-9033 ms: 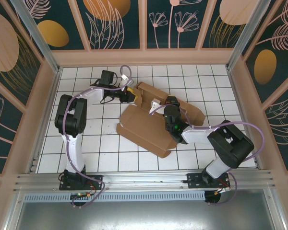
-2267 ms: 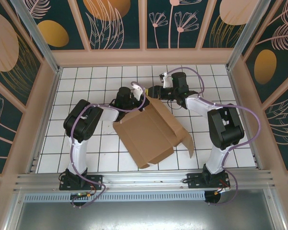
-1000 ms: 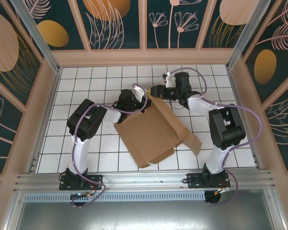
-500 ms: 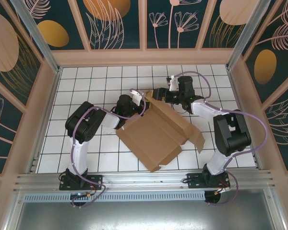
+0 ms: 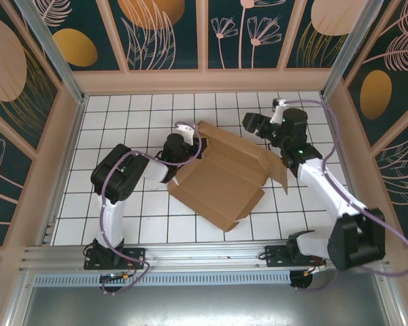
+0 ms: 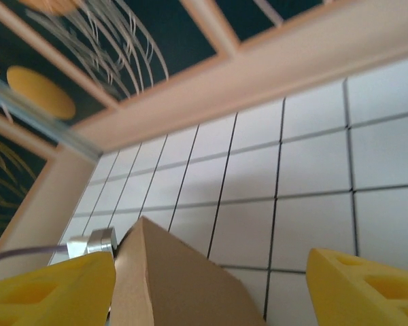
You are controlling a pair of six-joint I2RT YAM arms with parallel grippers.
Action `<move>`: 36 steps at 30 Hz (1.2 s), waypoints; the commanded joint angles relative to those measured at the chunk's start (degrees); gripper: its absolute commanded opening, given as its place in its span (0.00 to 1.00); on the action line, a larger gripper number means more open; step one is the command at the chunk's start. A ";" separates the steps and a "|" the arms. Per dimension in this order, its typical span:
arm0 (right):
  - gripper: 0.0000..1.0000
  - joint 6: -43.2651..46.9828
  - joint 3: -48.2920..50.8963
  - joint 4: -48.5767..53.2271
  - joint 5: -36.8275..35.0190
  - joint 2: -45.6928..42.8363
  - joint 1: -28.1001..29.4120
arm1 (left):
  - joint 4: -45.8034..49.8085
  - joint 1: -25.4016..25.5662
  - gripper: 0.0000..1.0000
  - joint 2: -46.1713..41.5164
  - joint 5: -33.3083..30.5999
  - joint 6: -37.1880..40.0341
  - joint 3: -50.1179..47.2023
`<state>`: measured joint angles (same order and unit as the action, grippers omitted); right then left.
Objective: Fold the paper box
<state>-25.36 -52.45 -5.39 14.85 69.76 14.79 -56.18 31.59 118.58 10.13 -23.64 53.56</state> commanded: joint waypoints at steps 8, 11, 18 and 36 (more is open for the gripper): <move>0.72 -2.77 8.19 3.82 -13.08 -20.24 -5.52 | -6.33 -4.90 0.00 -1.42 -5.42 -22.14 1.82; 0.71 -6.67 12.01 2.63 -11.91 -24.79 -7.95 | -6.67 -5.51 0.00 -0.95 -4.88 -26.98 3.78; 0.70 -16.37 20.54 -6.52 -2.37 -27.64 -10.62 | -8.44 -5.58 0.00 0.40 -1.96 -33.90 5.77; 0.65 -24.64 15.98 -27.35 19.69 -9.74 -9.09 | -15.95 -5.58 0.00 1.03 4.11 -32.82 4.27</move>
<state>-50.09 -33.19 -26.17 29.95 58.98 4.45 -68.42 26.13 118.98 13.28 -56.84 58.15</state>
